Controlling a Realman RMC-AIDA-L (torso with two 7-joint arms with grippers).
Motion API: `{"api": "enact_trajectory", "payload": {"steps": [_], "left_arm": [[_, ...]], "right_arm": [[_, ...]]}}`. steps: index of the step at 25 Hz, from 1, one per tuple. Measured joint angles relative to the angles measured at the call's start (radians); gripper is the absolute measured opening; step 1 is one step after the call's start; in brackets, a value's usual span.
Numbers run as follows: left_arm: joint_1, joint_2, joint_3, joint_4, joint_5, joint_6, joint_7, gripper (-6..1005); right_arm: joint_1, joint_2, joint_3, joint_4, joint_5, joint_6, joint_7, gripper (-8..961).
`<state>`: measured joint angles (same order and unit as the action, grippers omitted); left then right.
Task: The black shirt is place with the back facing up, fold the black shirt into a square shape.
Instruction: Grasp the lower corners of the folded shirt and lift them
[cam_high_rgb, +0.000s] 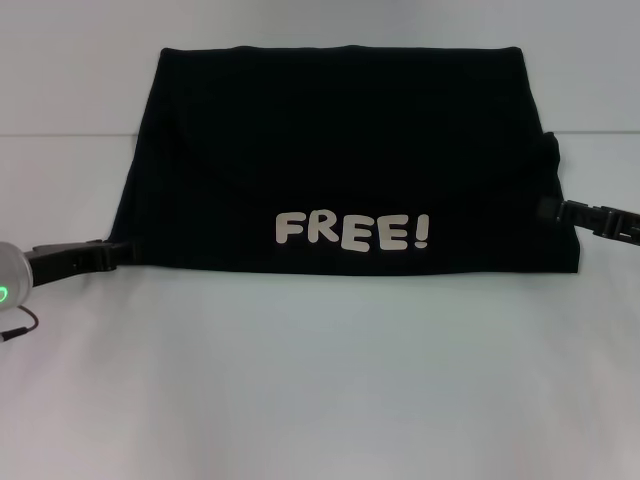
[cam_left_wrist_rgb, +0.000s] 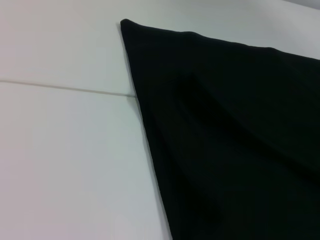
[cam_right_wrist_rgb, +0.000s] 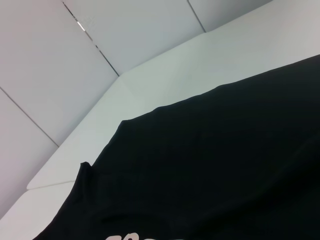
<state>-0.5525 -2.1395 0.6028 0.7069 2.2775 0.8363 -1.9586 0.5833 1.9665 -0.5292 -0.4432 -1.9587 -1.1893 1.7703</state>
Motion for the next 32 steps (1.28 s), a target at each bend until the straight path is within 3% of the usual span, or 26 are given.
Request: {"api": "enact_trajectory", "payload": {"steps": [12, 23, 29, 32], "left_arm": [[0.000, -0.001, 0.000, 0.002, 0.000, 0.007, 0.021, 514], [-0.001, -0.001, -0.001, 0.006, 0.000, -0.001, 0.023, 62], [-0.009, 0.002, -0.001, 0.026, 0.002, 0.039, 0.016, 19], [-0.014, 0.004, 0.000, 0.035, 0.002, 0.061, 0.016, 18]], "right_arm": [[0.002, 0.000, 0.001, -0.005, 0.000, 0.002, 0.000, 654], [0.005, -0.012, 0.000, -0.004, -0.026, 0.042, 0.009, 654], [0.050, -0.015, 0.000, -0.010, -0.161, 0.110, 0.090, 643], [0.076, -0.003, 0.000, -0.009, -0.221, 0.147, 0.113, 642]]}}
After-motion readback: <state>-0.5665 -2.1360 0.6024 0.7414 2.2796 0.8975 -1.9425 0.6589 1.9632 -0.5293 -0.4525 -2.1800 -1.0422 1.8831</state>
